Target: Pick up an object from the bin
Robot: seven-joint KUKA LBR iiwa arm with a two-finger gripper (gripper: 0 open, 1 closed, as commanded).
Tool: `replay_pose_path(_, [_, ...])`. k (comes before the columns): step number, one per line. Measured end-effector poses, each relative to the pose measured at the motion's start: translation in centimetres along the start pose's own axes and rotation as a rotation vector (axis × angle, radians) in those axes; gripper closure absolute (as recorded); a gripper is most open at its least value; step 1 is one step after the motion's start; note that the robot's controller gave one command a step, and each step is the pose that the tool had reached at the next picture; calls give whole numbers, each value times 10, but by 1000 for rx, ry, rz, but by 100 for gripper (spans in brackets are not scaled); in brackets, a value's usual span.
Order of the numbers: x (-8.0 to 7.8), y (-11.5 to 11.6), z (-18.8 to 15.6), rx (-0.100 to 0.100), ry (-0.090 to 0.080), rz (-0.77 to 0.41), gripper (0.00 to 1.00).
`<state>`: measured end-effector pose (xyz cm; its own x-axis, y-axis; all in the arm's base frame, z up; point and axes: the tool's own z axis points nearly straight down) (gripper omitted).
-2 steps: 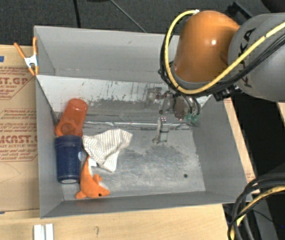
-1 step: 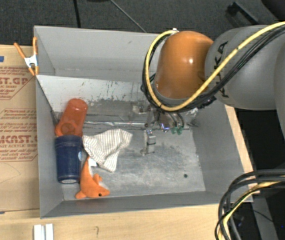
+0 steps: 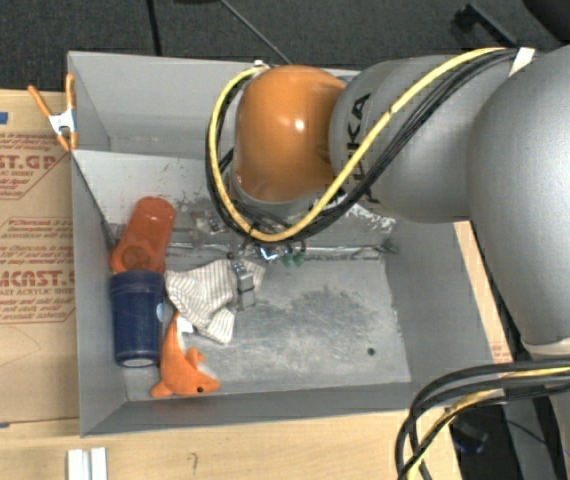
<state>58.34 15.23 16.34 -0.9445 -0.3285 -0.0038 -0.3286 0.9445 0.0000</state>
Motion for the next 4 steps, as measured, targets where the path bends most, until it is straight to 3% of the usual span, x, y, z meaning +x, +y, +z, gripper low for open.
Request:
replay_pose_path(1, [-2,3,12,-2,1,-182,0])
replay_pose_path(2, [3,-1,78,0,-4,-268,0])
replay_pose_path(3, [1,-4,107,-4,-15,-346,100])
replay_pose_path(4, [1,-5,104,-3,-17,-359,100])
